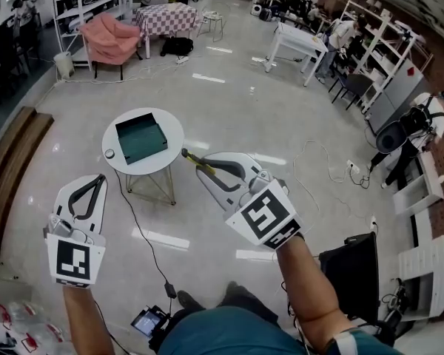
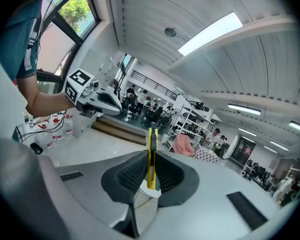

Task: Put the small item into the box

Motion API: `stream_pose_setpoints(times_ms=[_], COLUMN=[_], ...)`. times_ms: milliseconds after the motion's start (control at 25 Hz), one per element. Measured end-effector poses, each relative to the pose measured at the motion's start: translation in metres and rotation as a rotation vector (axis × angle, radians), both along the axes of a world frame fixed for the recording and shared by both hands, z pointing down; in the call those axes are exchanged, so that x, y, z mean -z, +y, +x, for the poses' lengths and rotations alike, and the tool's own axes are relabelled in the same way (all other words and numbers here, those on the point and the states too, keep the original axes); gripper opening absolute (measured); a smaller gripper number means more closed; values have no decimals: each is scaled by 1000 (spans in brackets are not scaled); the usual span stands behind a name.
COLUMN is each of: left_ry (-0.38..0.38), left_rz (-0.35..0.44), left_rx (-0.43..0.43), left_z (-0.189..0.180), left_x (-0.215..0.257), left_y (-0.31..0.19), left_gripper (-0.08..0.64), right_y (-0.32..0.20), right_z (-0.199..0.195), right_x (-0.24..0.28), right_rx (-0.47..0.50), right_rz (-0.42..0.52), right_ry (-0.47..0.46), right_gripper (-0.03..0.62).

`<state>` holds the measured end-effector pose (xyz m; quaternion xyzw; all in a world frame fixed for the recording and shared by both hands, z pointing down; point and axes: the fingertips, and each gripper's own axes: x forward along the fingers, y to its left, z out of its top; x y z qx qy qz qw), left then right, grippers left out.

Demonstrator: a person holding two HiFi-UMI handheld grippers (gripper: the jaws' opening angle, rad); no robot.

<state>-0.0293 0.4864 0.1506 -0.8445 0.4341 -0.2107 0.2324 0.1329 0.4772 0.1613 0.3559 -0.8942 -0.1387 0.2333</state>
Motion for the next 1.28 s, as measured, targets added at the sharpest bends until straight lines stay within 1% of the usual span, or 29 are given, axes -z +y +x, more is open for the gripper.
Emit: stream_pose_setpoints(times_ms=[160,240,440,600,800,1040,1280], left_ry=[3,1,-16,-32,-51,-52,-51], left_rz=[-3,-10,-10,-16,-25,-34,-47], left_rx=[-10,-9,5,28,57,103,137], left_z=[5,7,11,32,55,57,59], left_x=[-5,-12,-17,-16,-19,-27,-39], left_y=[4,-2,-40,-62,-102,-146,-190], left_gripper=[18,18,18,18,18,18,18], right_y=[3,-5,-48,-79,-131,-184,-233], right_z=[0,1,0,13,29,21,19], right_x=[-6,-12,-17,-14,-15,-20,-31], right_rx=[4,7,34,76,123,189,228], right_rz=[-12,-16,-24,-25,-29,-37,-44], right_ry=[4,6,-8,-18,-26,-16,-11], right_gripper=[65,64,66,66,66,66,65])
